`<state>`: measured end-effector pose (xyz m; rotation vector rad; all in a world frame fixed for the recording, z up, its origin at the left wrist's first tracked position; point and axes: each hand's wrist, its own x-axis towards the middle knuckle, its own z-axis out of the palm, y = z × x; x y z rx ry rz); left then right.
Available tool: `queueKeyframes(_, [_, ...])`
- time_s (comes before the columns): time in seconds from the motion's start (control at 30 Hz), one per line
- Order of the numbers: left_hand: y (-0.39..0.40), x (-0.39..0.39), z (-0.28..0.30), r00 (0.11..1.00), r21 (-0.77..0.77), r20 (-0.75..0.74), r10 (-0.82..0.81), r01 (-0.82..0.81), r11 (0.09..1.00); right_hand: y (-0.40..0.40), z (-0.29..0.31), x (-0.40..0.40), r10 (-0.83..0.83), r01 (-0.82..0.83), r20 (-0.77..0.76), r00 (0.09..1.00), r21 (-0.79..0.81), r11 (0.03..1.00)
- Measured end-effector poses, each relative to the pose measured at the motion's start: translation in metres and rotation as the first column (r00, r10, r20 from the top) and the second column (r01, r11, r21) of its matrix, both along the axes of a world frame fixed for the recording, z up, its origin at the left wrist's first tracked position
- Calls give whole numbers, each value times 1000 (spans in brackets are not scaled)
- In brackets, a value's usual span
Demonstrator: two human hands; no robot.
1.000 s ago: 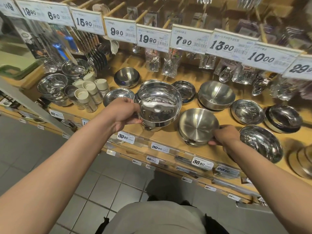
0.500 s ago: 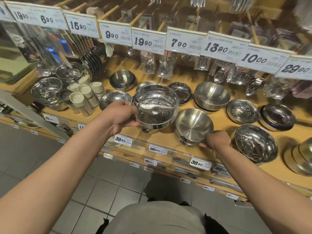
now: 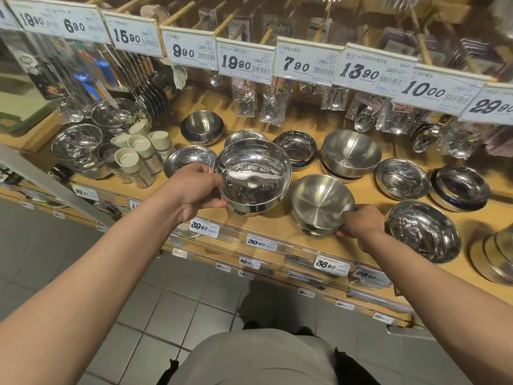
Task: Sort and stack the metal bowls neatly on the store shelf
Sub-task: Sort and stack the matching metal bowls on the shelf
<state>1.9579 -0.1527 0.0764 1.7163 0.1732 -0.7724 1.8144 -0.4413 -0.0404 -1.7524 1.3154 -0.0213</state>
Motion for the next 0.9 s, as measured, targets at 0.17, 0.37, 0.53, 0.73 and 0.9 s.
queueKeyframes(0.17, [3, -1, -1, 1000, -20, -15, 17, -18, 1000, -3, 1, 0, 29, -29, -14, 999, -20, 999])
queueKeyframes(0.37, [3, -4, 0, 1000, -28, 1, 15, -15, 1000, -9, 3, 0, 65, -66, -26, 998, -36, 997])
queueKeyframes(0.53, [0, -9, 1, 1000, -26, 0, 1, -1, 1000, -14, 3, -1, 119, -118, -2, 993, -83, 989])
queueKeyframes(0.73, [-7, -15, 2, 1000, -11, 12, -19, 19, 1000, -9, 13, -4, 133, -137, -39, 990, -122, 983])
queueKeyframes(0.9, [-27, -19, 3, 996, 14, 19, -86, 86, 996, 6, 59, -14, 215, -192, 102, 971, -201, 961])
